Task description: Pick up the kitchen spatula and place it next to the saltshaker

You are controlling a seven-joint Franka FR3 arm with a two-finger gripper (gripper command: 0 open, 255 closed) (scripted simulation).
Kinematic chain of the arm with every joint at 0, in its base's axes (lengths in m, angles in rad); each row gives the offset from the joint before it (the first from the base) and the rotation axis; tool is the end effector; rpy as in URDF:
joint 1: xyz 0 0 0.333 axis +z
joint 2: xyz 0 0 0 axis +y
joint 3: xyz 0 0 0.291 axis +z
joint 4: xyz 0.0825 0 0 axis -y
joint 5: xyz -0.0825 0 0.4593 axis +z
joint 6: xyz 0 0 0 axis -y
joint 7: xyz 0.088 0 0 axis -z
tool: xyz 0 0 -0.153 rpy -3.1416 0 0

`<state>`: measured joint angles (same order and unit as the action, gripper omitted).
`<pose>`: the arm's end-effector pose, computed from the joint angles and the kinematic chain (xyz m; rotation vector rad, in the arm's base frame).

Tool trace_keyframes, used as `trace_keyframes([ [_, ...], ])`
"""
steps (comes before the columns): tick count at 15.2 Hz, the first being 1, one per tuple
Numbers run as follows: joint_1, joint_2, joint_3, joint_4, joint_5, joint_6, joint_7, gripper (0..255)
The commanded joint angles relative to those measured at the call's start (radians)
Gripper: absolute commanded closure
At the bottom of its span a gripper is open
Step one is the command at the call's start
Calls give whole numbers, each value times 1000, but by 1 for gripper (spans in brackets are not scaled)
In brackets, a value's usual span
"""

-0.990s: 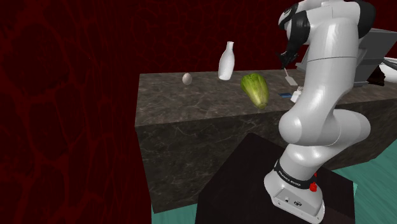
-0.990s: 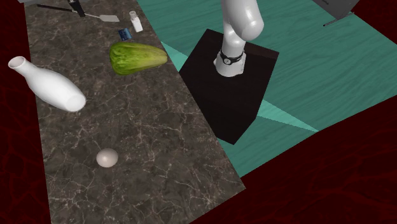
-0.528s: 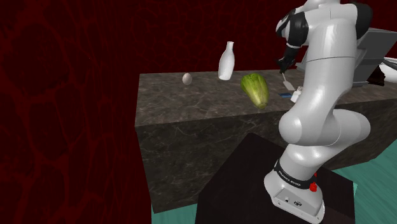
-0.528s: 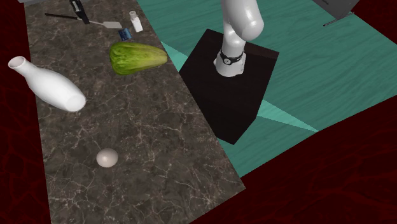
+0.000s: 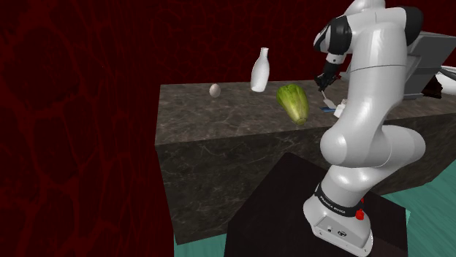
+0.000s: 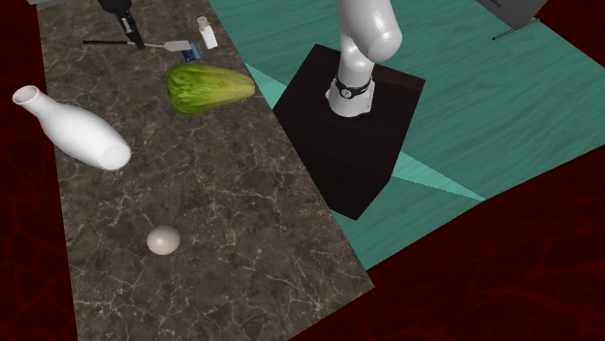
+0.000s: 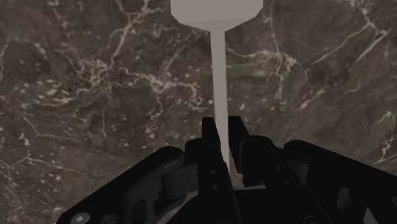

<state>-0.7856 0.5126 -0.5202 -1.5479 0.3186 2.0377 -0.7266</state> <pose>0.2565 -0.7040 0.2896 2.9539 -1.0029 0.0980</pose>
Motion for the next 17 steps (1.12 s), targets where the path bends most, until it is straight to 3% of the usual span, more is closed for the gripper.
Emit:
trace_keyframes([
  [1, -2, 11, 4, -11, 7, 21, -5, 255],
  [6, -5, 37, 14, -41, 24, 74, -17, 255],
  [14, -5, 37, 14, -41, 24, 74, -17, 255],
  [15, -5, 37, 14, -41, 24, 74, -17, 0],
  [17, -5, 37, 14, -41, 24, 74, -17, 0],
])
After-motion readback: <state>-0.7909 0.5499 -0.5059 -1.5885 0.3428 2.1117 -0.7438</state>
